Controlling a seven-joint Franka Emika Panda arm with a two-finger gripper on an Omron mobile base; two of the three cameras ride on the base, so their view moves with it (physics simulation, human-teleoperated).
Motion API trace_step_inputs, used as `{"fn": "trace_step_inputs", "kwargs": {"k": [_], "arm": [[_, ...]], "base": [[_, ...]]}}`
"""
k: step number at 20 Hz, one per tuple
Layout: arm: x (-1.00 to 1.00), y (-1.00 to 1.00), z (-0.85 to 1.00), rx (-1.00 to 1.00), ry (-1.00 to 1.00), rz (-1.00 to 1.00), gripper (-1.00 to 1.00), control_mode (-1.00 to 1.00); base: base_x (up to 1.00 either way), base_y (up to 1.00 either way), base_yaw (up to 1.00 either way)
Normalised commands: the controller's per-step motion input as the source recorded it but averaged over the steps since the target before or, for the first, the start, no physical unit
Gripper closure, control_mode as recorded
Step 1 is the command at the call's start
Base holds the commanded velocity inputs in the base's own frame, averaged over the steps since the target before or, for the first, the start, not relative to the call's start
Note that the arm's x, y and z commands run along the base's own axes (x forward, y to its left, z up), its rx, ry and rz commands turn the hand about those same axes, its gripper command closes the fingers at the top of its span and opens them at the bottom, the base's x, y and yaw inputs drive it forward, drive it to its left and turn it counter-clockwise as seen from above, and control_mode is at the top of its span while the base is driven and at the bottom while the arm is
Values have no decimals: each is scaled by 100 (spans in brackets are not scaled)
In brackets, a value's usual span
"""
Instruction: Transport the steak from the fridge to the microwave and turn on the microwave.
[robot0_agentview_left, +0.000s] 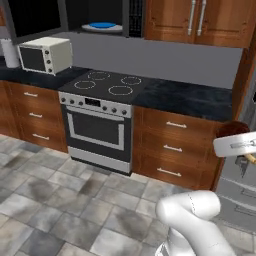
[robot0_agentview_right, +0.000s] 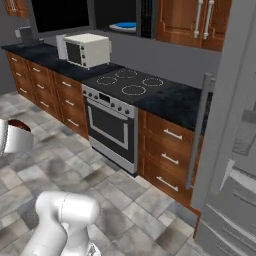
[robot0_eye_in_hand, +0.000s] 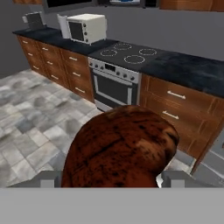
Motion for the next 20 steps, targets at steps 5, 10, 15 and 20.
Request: {"fn": "trace_step_inputs", "kwargs": {"k": [5, 10, 15, 20], "arm": [[0, 0, 0, 0, 0, 0, 100, 100], [0, 0, 0, 0, 0, 0, 100, 100], [0, 0, 0, 0, 0, 0, 100, 100], [0, 0, 0, 0, 0, 0, 100, 100]], "base": [[100, 46, 4], [100, 57, 0], [100, 72, -2], [100, 66, -22]]}}
